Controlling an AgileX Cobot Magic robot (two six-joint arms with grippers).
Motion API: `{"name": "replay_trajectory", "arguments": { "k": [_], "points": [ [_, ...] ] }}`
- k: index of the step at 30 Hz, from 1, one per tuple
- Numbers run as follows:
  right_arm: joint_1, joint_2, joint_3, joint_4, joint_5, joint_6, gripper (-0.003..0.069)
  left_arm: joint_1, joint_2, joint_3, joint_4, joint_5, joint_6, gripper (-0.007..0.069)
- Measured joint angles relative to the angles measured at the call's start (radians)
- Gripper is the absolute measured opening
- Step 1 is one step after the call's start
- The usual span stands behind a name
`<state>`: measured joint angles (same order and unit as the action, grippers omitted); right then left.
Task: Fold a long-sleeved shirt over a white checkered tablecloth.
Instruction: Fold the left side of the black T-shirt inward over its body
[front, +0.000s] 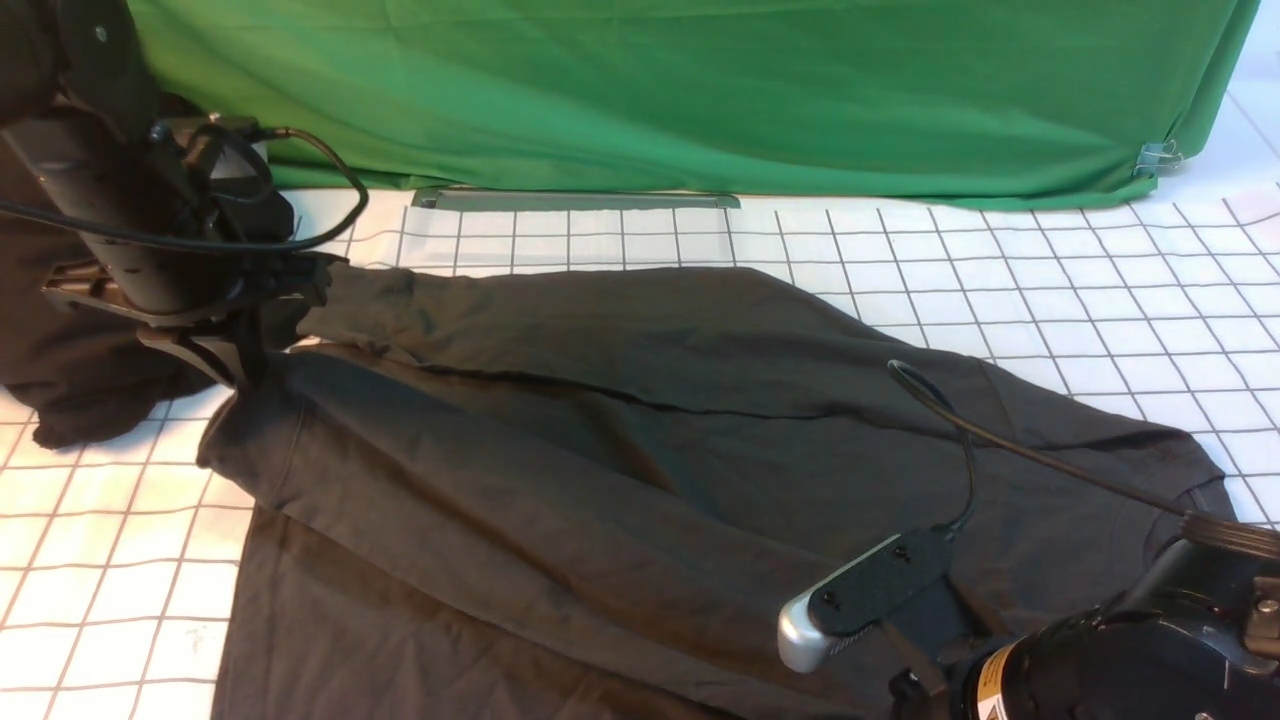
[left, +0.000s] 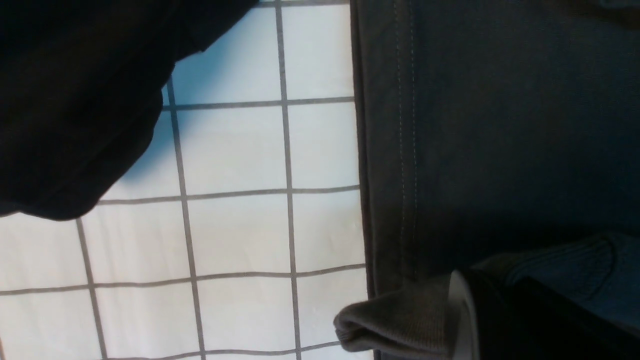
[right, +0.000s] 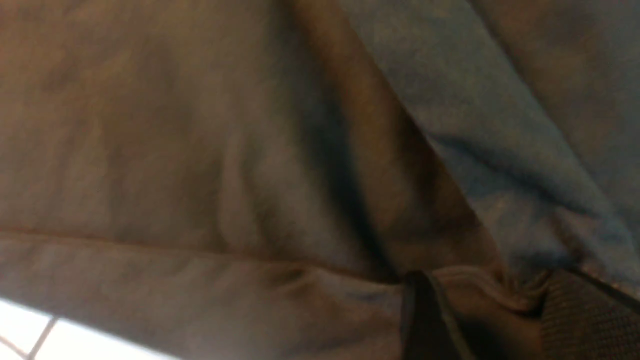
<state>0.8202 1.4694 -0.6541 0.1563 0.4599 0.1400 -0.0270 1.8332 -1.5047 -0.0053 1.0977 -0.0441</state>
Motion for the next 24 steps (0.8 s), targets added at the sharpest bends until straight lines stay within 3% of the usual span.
{"name": "replay_trajectory", "arguments": {
  "k": [15, 17, 18, 20, 24],
  "points": [
    [-0.027, 0.052, -0.001, -0.002, -0.035, 0.018, 0.0298, 0.000, 0.000, -0.001, -0.003, 0.000, -0.001, 0.0014],
    [-0.021, 0.055, -0.001, -0.005, -0.034, -0.008, 0.0209, 0.000, 0.000, -0.001, -0.003, 0.000, -0.001, 0.0014],
    [-0.020, 0.055, -0.001, -0.005, -0.034, -0.008, 0.0198, 0.000, 0.000, -0.001, -0.003, 0.000, -0.001, 0.0014],
    [-0.007, 0.055, -0.001, -0.007, -0.026, -0.023, 0.0059, 0.000, 0.000, -0.001, -0.003, 0.000, -0.001, 0.0014],
    [-0.004, 0.049, -0.001, -0.007, -0.006, -0.028, 0.0019, 0.000, 0.000, -0.001, -0.003, 0.000, -0.001, 0.0014]
  ]
}}
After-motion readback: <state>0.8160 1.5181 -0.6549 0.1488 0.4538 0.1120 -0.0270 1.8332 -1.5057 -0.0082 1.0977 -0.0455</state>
